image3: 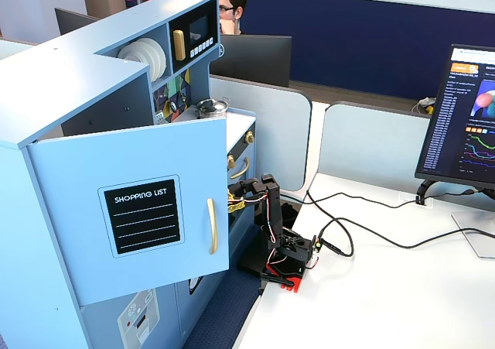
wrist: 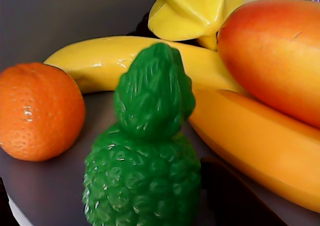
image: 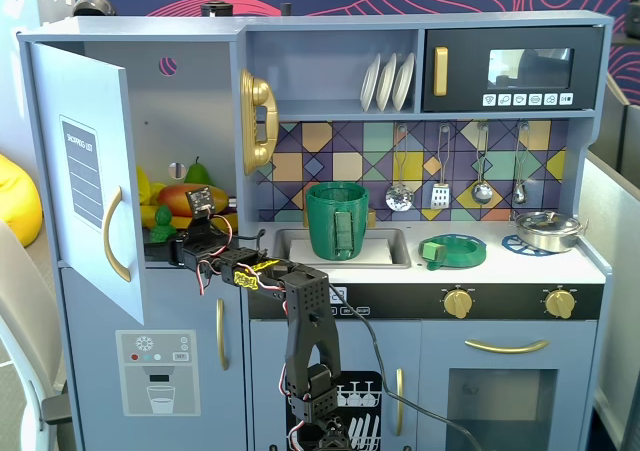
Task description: Pick up the green pineapple from the left cabinet and place it in the green recipient
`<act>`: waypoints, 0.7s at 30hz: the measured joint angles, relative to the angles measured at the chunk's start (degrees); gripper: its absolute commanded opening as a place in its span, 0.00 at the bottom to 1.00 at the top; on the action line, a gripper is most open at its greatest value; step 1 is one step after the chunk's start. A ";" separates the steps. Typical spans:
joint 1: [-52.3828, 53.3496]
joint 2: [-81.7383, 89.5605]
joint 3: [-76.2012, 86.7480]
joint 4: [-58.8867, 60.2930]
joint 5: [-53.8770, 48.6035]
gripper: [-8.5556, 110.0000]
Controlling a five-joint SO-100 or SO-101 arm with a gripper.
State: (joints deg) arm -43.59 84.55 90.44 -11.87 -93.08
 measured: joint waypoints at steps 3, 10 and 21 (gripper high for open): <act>0.00 -2.72 -2.81 0.00 0.00 0.31; 0.00 -4.66 -7.12 2.20 -5.80 0.07; -0.44 10.20 -0.26 14.68 -19.07 0.07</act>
State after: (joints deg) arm -44.03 94.75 90.18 2.81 -112.15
